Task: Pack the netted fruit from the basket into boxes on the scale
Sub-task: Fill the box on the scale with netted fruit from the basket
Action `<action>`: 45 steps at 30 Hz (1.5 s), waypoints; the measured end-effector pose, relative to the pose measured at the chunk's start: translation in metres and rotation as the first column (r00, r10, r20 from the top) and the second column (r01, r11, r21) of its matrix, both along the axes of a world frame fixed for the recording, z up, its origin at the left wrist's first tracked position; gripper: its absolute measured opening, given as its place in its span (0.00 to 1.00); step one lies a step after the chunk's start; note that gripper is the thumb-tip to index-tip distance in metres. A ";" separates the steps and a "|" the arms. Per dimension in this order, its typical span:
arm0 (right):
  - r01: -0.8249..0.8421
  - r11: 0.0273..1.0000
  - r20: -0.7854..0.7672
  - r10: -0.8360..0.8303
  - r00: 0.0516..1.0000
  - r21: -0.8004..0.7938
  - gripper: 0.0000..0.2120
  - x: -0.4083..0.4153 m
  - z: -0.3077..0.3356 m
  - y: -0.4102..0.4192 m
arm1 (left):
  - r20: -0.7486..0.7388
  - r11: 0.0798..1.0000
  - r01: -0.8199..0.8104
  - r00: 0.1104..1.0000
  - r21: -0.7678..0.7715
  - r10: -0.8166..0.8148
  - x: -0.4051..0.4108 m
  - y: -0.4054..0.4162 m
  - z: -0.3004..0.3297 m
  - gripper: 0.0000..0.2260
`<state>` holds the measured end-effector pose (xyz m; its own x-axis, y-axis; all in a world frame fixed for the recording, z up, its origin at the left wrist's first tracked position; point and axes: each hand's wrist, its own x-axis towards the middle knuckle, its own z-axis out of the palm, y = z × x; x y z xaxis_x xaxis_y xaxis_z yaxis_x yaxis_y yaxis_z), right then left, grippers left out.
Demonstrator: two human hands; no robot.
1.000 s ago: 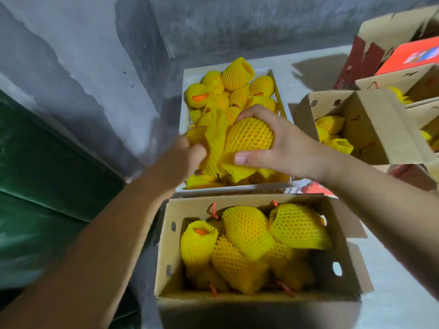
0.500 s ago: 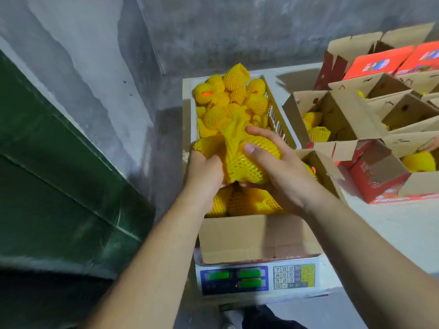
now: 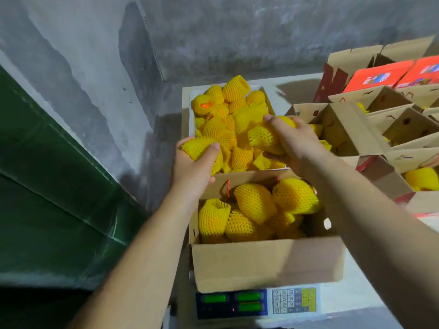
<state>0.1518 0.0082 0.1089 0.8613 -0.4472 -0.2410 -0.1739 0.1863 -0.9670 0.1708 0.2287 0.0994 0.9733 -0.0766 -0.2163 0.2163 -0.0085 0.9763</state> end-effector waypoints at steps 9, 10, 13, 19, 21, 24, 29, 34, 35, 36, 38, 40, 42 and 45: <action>-0.058 0.989 -0.116 0.042 0.992 -0.133 0.17 0.058 -0.028 -0.050 | 0.043 0.999 0.023 0.999 0.033 -0.024 0.017 0.000 -0.020 0.21; -0.063 0.990 -0.112 0.049 0.992 -0.126 0.16 0.057 -0.029 -0.050 | 0.049 0.999 0.031 0.998 0.026 -0.033 0.016 0.000 -0.020 0.20; -0.090 0.993 -0.105 0.081 0.991 -0.080 0.16 0.047 -0.024 -0.047 | 0.074 0.999 0.037 0.997 0.030 -0.039 0.006 0.001 -0.019 0.21; -0.083 0.964 0.031 0.077 0.997 0.254 0.19 -0.001 -0.004 -0.022 | 0.095 1.000 0.005 0.995 -0.029 -0.002 -0.025 0.004 -0.009 0.27; -0.097 0.928 0.052 0.084 0.995 0.360 0.16 -0.026 -0.003 -0.006 | 0.083 0.999 0.025 0.996 -0.042 -0.022 -0.038 0.010 -0.009 0.29; -0.194 0.910 0.108 0.165 0.980 0.367 0.20 -0.067 -0.003 0.024 | 0.025 0.995 0.079 0.997 -0.066 -0.077 -0.059 0.019 -0.012 0.29; -0.273 0.947 0.117 0.256 0.960 0.167 0.31 -0.118 -0.008 0.068 | -0.088 0.980 0.105 0.989 -0.172 -0.121 -0.092 0.030 -0.018 0.33; -0.195 0.974 0.166 0.175 0.970 0.111 0.29 -0.146 -0.003 0.083 | 0.062 0.984 0.180 0.982 0.015 -0.180 -0.103 0.043 -0.006 0.29; -0.162 0.982 0.197 0.140 0.970 0.100 0.27 -0.152 -0.001 0.085 | 0.135 0.972 0.205 0.966 0.115 -0.220 -0.101 0.046 -0.001 0.31; -0.117 0.989 0.217 0.095 0.971 0.090 0.26 -0.157 0.000 0.087 | 0.186 0.934 0.241 0.937 0.265 -0.295 -0.098 0.048 0.004 0.35; -0.002 0.997 0.212 -0.013 0.977 0.072 0.27 -0.168 0.002 0.088 | 0.163 0.732 0.252 0.881 0.634 -0.444 -0.091 0.052 0.014 0.38; 0.075 0.996 0.190 -0.084 0.978 0.058 0.28 -0.180 0.005 0.089 | 0.145 0.636 0.205 0.880 0.744 -0.453 -0.092 0.058 0.023 0.35; 0.082 0.996 0.189 -0.086 0.978 0.027 0.26 -0.191 0.007 0.092 | 0.223 0.706 0.193 0.864 0.681 -0.452 -0.104 0.066 0.024 0.27; 0.044 0.998 0.209 -0.035 0.977 -0.041 0.23 -0.206 0.007 0.105 | 0.252 0.779 0.333 0.816 0.531 -0.520 -0.129 0.074 0.019 0.18</action>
